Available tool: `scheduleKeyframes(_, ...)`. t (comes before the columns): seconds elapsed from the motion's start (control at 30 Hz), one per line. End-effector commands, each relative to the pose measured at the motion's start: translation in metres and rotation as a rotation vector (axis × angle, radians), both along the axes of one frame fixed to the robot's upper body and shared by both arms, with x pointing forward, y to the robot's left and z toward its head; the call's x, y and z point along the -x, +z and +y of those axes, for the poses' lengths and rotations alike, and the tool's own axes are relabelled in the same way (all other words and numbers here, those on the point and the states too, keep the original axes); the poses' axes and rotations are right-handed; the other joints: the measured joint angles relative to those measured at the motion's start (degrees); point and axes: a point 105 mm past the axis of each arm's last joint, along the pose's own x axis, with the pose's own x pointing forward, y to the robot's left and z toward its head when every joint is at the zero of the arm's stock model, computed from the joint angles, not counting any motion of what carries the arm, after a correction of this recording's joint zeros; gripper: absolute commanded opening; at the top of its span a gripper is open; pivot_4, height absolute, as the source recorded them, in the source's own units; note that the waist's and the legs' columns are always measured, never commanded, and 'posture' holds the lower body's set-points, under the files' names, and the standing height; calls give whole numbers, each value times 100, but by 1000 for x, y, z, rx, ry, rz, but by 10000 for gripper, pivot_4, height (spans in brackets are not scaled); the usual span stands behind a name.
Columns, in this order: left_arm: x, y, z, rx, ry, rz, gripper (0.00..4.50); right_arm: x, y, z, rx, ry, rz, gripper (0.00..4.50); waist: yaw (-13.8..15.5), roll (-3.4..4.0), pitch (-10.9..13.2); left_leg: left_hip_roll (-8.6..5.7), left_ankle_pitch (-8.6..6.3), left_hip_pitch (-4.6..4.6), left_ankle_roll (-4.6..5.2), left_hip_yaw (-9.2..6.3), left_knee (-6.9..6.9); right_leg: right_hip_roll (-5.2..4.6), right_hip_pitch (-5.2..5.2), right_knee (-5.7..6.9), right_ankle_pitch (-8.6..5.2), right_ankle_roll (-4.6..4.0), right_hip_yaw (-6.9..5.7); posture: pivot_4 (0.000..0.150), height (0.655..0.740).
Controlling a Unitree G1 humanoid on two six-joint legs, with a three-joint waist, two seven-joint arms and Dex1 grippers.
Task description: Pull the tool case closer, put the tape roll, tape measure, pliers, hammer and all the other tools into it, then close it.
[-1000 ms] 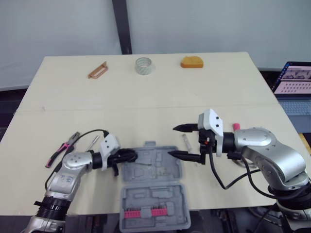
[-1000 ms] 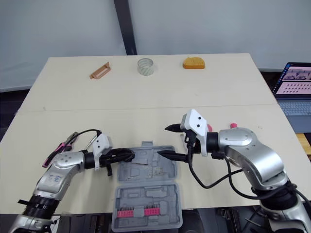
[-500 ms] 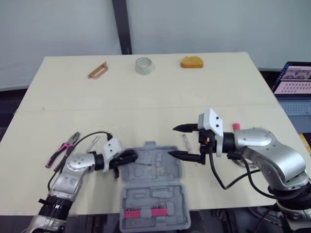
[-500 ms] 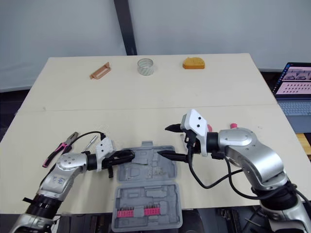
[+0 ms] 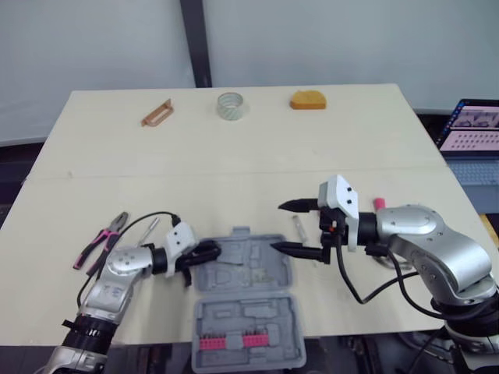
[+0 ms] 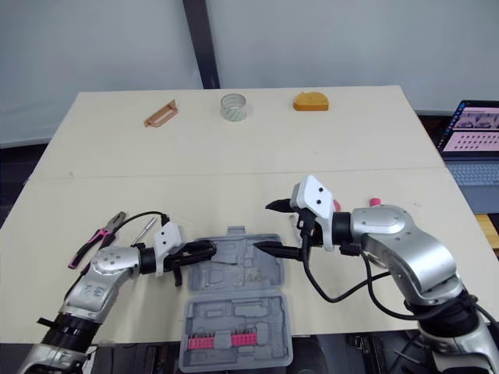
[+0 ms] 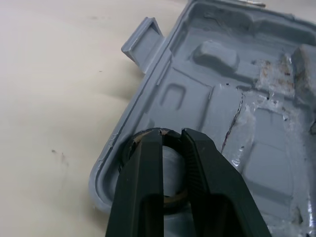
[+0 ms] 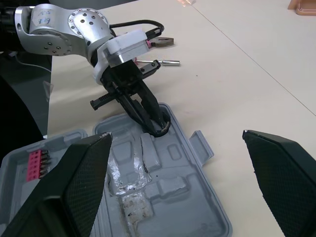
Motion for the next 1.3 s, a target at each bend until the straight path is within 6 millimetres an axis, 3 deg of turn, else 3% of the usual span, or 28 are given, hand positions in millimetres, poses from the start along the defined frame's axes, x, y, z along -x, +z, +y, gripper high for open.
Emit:
scheduleKeyframes(0.03, 4, 16, 3, 63, 1, 42, 7261, 2, 7, -2, -8, 16, -26, 45000, -5, 0, 0, 0, 0, 0, 0, 0, 0, 0, 0, 0, 0, 0, 0, 1500, 7400)
scheduleKeyframes(0.17, 1, 49, 19, 110, 60, 52, 7261, 0, 7, -9, -13, -6, -22, 45000, -2, -1, 1, 1, 0, -1, 0, -2, 0, 0, -1, 1, 0, 0, 0, 1500, 7400)
scheduleKeyframes(0.27, -4, 68, 51, 76, 182, 17, 7261, 0, 7, -25, -36, -60, 3, 45000, -1, -1, 1, 1, 0, -1, 0, -4, -1, -1, 0, 0, 0, 0, 0, 1500, 7400)
scheduleKeyframes(0.33, -2, 71, 71, 44, 245, 10, 7261, 0, 6, -38, -45, -104, 18, 45000, -3, -1, 1, 1, -1, -1, 1, -3, -4, 0, -1, -1, 0, 0, 0, 1500, 7400)
scheduleKeyframes(0.5, 21, 65, 133, -31, 451, 43, 7261, 5, -8, -90, -10, -283, 84, 45000, 1, -1, 1, 1, -2, 0, 2, 2, -16, 0, -1, -9, 0, 0, 0, 1500, 7400)
scheduleKeyframes(0.53, 29, 64, 153, -50, 516, 49, 7261, 6, -12, -107, -5, -342, 106, 45000, 4, -2, 2, 2, -2, 0, 3, 3, -17, 0, 0, -10, 0, 0, 0, 1500, 7400)
scheduleKeyframes(0.7, 62, 63, 213, -100, 719, 77, 7261, 14, -28, -168, 17, -539, 177, 45000, 22, -10, 6, 3, -6, 3, 11, 14, -16, 0, 6, -18, 0, 0, 2, 1500, 7400)
scheduleKeyframes(0.8, 81, 60, 240, -136, 819, 81, 15838, 17, -35, -198, 21, -637, 204, 45000, 26, -10, 7, 3, -13, 5, 18, 19, -13, -2, 9, -24, 0, -1, 5, 1500, 7400)
scheduleKeyframes(1.0, 108, 65, 285, -127, 1033, 22, 44770, 18, -55, -265, 37, -856, 230, 45000, 16, -14, 8, 5, -18, 6, 20, 25, -12, -2, 9, -29, 0, -1, 7, 1500, 7400)
scheduleKeyframes(1.13, 119, 58, 292, -124, 1072, 26, 44770, 18, -63, -294, 45, -950, 215, 45000, -12, -13, 9, 6, -22, 15, 23, 46, -23, -4, 8, -38, 0, -1, 10, 1500, 7400)
scheduleKeyframes(1.3, 123, 55, 293, -115, 1089, 21, 44770, 17, -82, -303, 75, -964, 237, 45000, -19, -12, 9, 11, -24, 21, 21, 59, -22, -4, 6, -37, 0, -1, 12, 1500, 7400)
